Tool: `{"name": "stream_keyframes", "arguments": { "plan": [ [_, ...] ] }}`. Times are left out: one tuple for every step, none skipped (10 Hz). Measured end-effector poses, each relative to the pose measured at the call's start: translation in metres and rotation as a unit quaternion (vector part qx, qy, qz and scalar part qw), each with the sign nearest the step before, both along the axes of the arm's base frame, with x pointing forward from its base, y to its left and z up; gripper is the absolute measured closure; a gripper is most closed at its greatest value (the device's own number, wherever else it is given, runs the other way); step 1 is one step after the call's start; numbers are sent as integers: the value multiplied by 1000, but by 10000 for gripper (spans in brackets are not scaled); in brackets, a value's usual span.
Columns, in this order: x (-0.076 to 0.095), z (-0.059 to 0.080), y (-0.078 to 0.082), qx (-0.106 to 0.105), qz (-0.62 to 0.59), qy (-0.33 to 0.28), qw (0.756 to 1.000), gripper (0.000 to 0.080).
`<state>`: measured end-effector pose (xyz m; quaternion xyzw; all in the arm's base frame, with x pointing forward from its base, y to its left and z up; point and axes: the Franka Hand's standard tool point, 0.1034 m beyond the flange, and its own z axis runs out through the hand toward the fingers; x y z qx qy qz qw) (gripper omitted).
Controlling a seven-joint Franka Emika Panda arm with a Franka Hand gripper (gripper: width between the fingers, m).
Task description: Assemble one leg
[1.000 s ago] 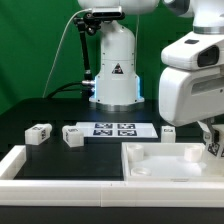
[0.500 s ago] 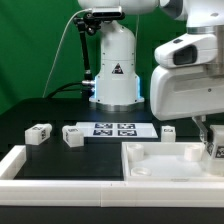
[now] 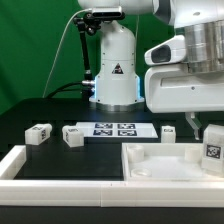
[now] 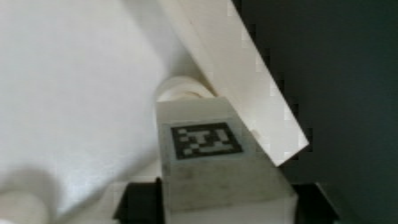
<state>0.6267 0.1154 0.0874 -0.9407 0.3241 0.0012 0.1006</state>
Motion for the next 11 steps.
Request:
{"name": "stream_keyframes", "arguments": {
  "plan": [
    [-1, 0, 1, 12, -72, 15, 997, 486],
    [-1, -1, 1, 20, -129, 25, 991, 486],
    [-2, -1, 2, 27, -171, 29, 984, 486],
    [-3, -1, 4, 39, -240, 41, 969, 486],
    [-4, -2, 8, 51, -284, 55, 956, 486],
    [-5, -1, 13, 60, -337, 75, 937, 486],
    [-5, -1, 16, 69, -386, 88, 916, 410],
    [-5, -1, 16, 70, -385, 89, 916, 276],
    [-5, -1, 16, 69, -377, 87, 920, 276],
    [-4, 0, 16, 68, -347, 81, 932, 176],
    [-4, 2, 15, 66, -328, 83, 939, 157]
  ]
}}
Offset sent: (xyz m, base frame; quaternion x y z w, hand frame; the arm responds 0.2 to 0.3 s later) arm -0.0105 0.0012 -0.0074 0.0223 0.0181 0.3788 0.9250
